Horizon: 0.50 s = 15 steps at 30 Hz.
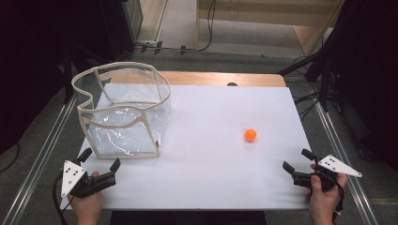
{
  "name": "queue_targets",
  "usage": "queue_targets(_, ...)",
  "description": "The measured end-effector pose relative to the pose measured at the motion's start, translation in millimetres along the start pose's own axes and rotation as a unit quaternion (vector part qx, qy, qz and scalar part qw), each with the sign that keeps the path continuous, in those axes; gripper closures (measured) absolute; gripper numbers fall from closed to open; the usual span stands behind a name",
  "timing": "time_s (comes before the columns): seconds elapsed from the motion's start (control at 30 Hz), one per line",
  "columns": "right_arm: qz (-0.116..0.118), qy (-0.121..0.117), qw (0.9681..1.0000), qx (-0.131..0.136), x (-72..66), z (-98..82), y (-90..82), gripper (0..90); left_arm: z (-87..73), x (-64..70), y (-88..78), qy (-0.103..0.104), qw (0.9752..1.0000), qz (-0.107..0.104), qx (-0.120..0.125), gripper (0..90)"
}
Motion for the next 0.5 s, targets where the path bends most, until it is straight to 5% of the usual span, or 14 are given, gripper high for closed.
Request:
queue_targets(0.27, -0.002, 0.004, 1.0000, 0.004, 1.3, 7.7, -4.0, 0.4, -0.4, 1.1, -0.1, 0.005, 1.0000, 0.001, -0.003, 0.0)
queue_targets(0.5, -0.006, -0.034, 0.9993, 0.016, -7.3, 25.5, -5.8, 0.4, -0.6, 1.8, -0.1, 0.008, 1.0000, 0.001, -0.005, 0.0)
Point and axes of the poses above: each handheld gripper's, and its own axes: y roughly forward along the jaws, z roughly out of its top, x roughly to its right, the point moved 5 cm from there along y, roughly forward along the jaws, and after that the axes turned 13 degrees about -z, right-handed, at the moved point
